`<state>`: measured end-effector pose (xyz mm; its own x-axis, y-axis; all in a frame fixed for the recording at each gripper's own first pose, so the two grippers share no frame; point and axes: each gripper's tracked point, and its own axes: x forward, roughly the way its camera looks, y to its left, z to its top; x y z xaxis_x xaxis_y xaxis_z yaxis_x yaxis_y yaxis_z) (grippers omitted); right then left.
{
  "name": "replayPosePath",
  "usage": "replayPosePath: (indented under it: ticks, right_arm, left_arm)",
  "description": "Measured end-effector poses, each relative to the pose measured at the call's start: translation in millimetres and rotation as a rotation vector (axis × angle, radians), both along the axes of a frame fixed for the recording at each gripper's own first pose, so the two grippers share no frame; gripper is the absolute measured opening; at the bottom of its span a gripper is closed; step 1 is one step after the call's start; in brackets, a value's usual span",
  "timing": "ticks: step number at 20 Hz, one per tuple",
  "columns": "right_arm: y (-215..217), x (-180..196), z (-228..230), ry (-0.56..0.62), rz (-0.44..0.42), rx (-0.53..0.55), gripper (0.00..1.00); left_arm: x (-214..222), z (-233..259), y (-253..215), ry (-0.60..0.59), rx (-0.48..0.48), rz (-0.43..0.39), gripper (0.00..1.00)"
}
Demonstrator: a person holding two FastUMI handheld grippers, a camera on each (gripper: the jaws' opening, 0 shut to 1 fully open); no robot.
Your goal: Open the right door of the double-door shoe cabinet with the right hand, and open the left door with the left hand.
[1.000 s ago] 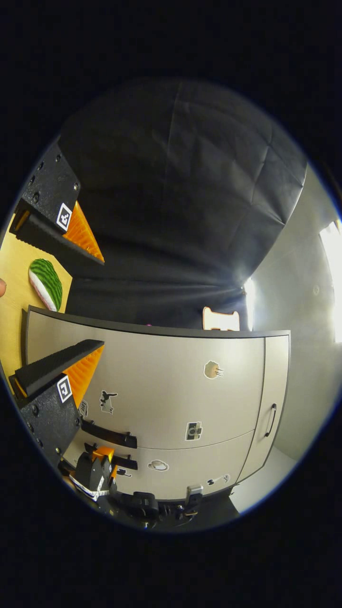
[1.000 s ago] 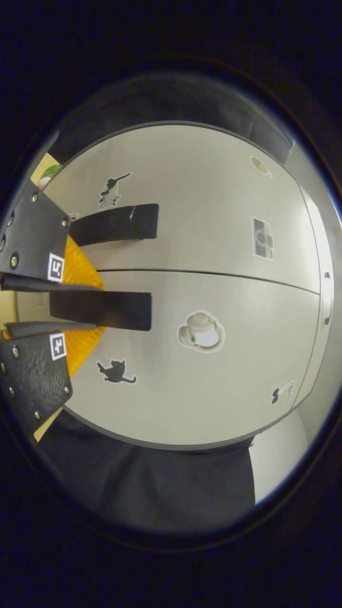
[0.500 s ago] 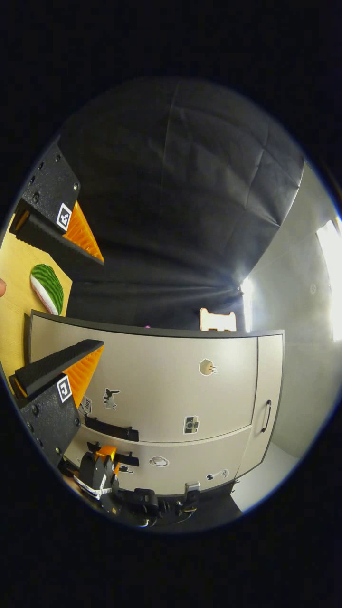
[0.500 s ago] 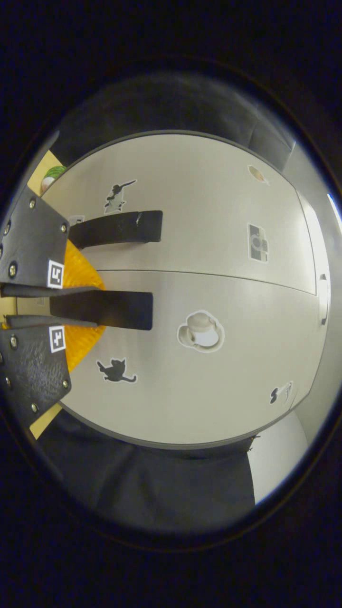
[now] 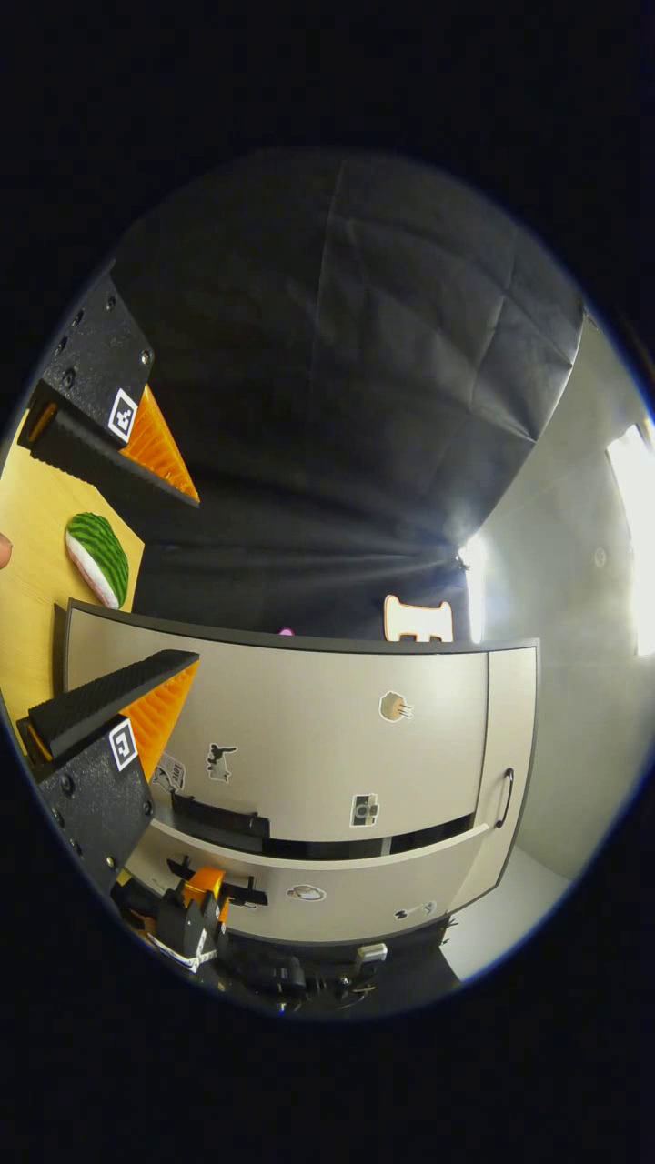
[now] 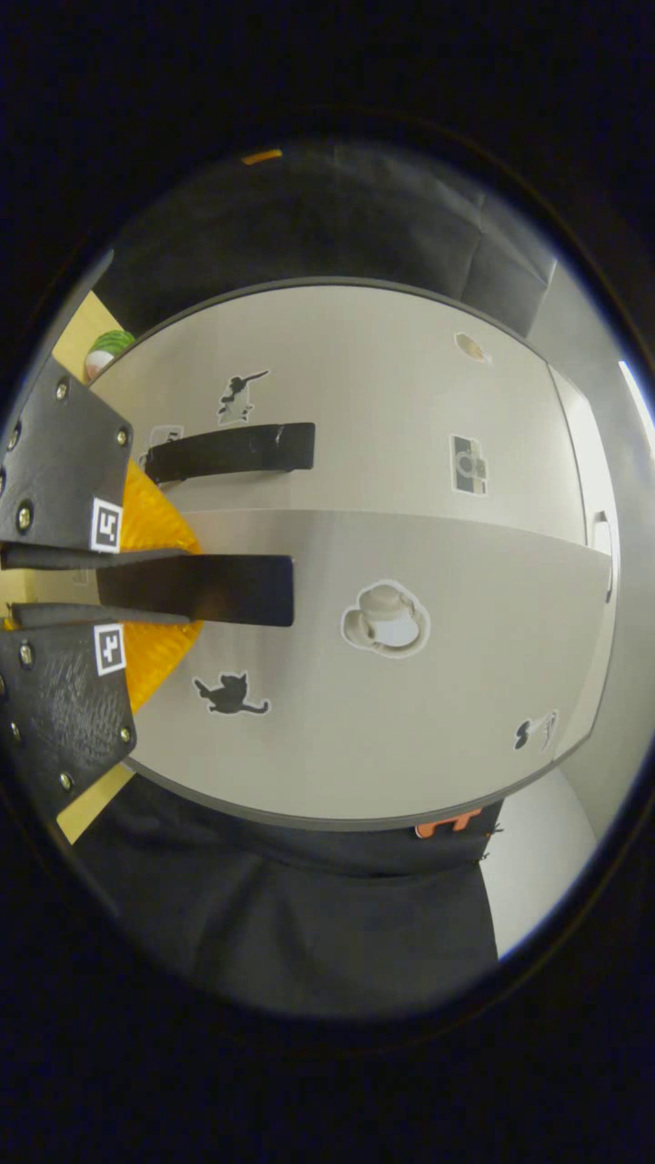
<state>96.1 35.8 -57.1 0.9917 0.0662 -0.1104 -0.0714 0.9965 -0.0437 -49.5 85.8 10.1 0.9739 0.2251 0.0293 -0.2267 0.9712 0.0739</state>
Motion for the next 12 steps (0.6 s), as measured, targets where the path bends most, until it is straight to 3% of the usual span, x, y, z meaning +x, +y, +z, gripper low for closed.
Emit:
replayPosePath:
  ticks: [12]
  right_arm:
    - [-9, -18, 5, 0.028, 0.124, 0.068, 0.14]
  left_arm:
    - [-7, 0, -18, 0.015, 0.011, -0.076, 0.94]
